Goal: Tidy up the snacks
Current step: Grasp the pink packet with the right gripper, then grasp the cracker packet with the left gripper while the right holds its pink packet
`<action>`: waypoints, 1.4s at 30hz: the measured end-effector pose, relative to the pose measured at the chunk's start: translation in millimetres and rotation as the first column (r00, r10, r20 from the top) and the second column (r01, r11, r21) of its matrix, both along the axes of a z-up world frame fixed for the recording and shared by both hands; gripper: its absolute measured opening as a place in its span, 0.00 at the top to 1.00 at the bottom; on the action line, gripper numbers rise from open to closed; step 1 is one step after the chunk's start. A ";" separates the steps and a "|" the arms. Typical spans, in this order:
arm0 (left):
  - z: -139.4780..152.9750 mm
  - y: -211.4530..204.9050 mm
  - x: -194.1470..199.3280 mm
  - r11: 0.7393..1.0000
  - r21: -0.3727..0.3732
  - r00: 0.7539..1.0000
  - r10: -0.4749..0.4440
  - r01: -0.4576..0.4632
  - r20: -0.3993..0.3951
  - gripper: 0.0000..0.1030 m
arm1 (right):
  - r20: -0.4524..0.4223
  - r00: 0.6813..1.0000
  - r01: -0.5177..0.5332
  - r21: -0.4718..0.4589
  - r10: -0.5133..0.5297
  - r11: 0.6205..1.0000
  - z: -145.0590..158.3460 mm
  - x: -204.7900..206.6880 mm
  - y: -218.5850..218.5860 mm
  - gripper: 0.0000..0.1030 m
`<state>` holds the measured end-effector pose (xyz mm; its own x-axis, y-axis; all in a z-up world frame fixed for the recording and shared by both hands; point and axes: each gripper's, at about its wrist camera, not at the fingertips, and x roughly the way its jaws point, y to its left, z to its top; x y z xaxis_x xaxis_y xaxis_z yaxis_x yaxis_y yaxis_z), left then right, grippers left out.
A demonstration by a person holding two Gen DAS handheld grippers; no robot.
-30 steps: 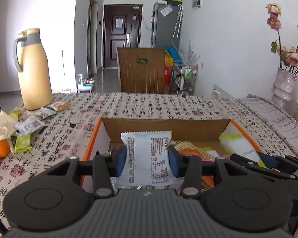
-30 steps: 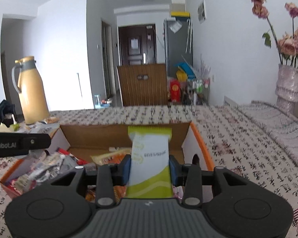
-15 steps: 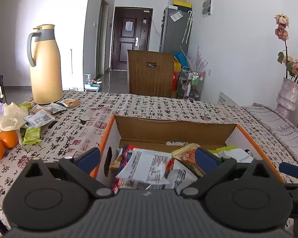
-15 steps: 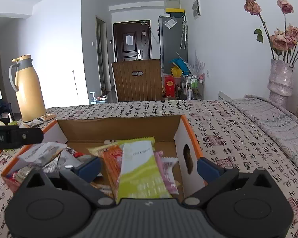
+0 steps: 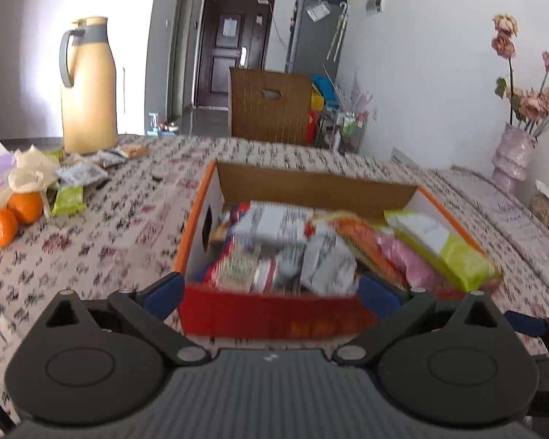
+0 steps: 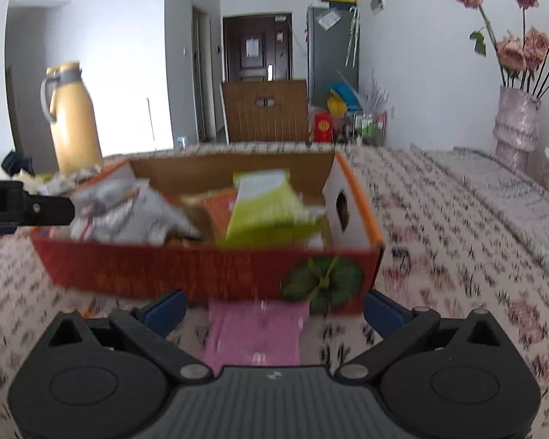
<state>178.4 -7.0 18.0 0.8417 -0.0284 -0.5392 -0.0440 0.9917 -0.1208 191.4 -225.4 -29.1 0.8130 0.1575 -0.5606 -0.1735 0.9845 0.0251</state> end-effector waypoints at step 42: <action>-58.0 -46.9 -6.0 0.997 0.034 0.975 -0.060 0.069 -0.214 0.28 | -0.014 0.999 0.042 0.013 -0.042 0.999 -12.9 -47.5 -36.9 0.41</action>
